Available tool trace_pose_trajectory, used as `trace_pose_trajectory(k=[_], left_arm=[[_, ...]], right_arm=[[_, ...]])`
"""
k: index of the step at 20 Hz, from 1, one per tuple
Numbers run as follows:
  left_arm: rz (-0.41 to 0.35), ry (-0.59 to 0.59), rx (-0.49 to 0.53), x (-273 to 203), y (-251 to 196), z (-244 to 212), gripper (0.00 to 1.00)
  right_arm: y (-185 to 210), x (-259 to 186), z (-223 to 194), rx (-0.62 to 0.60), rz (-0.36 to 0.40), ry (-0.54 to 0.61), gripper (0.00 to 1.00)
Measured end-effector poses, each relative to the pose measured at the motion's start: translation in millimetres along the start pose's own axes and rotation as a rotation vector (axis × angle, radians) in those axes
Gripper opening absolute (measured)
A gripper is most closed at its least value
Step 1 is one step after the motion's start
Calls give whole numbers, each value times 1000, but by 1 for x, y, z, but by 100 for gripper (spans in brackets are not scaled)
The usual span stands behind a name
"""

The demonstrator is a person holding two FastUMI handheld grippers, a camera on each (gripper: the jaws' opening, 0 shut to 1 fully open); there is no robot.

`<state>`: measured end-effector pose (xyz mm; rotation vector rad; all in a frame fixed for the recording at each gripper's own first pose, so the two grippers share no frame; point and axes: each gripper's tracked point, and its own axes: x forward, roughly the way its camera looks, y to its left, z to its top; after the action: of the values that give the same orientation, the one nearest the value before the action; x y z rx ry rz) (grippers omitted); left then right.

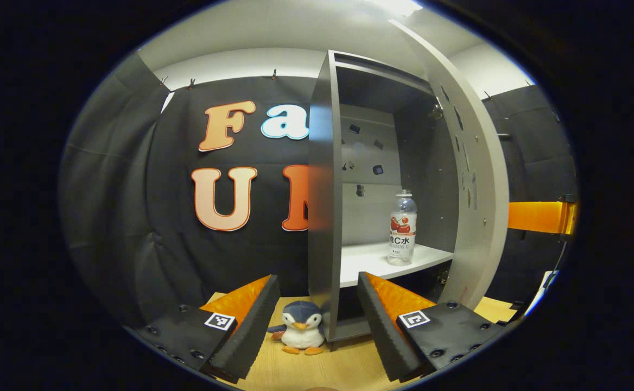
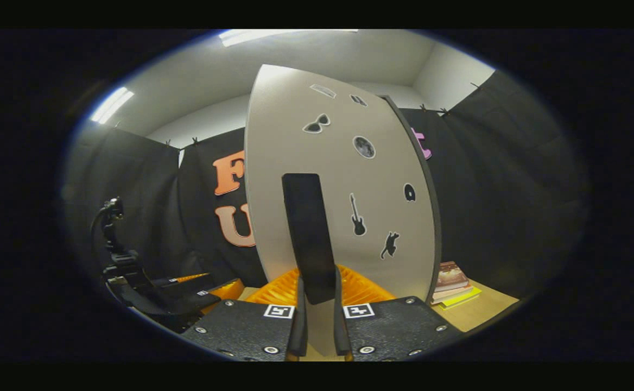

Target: Open the cabinet door with the right hand, grasp the bottle in the cabinet with the left hand and place it on the coaster, then close the cabinet door with the right hand.

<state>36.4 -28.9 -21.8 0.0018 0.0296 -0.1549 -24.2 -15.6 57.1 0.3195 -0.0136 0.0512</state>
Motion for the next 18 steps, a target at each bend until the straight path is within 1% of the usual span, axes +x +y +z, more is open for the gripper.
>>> trace_pose_trajectory(k=[5, 6, 8, 9, 10, 13, 14, 18], left_arm=[[-30, -5, -18, 12, -35, 3, 94], [-40, -8, -22, 13, -44, 4, 94], [-59, -15, -22, 15, -62, 8, 94], [-69, -17, -23, 14, -71, 8, 94], [-79, -18, -24, 14, -79, 9, 94], [-93, -15, -24, 14, -97, 8, 94], [-100, -11, -28, 14, -106, 6, 94], [-130, -6, -42, 10, -134, 6, 94]], right_arm=[[-13, -14, 2, 27, 62, 7, 21], [-16, -16, 2, 30, 65, 3, 19], [-24, -21, 2, 44, 65, 2, 24], [-28, -24, 3, 48, 62, 2, 21], [-31, -27, 4, 37, 56, 0, 26], [-46, -40, 5, -6, 20, 3, 31], [-54, -44, 5, -21, -7, 5, 33], [-77, -61, 11, -40, -83, -20, 33]])
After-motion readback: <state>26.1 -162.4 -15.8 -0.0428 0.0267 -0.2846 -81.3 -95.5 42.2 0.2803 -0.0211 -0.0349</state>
